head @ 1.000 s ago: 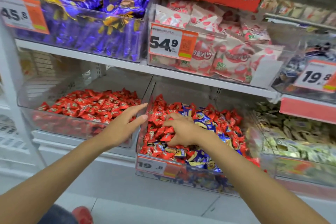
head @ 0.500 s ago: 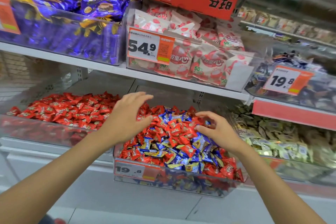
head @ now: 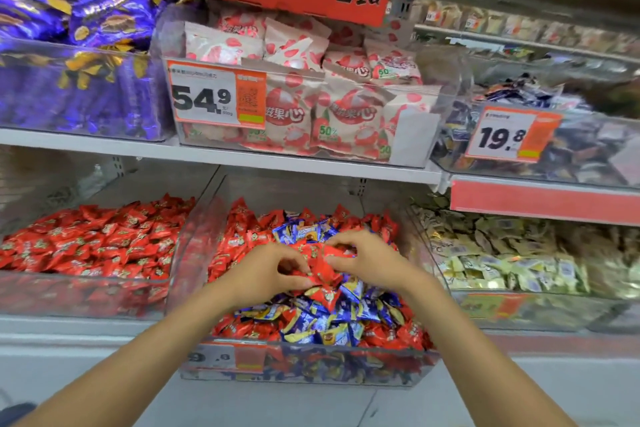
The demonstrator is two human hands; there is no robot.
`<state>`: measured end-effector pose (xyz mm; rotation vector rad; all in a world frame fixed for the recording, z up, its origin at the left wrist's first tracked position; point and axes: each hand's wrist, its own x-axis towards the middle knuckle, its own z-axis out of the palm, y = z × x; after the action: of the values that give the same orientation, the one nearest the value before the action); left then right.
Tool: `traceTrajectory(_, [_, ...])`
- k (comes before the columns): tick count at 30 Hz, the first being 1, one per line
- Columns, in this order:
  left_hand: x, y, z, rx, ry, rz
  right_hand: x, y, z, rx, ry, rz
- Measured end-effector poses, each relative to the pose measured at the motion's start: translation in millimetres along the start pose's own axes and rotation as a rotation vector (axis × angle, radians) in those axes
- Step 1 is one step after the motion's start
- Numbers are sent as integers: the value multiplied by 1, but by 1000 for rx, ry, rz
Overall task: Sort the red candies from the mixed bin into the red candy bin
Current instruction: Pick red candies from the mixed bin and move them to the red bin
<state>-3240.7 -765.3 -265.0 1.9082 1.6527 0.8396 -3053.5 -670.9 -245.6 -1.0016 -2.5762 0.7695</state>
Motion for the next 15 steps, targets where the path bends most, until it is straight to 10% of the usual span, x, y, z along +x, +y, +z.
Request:
traceTrajectory(8, [-5,-2,-14,-215,238,-82,-19,-1,-20,288,210,40])
traceTrajectory(15, [-4,3,-8,5,96,-76,-28,0,-27,423,292,62])
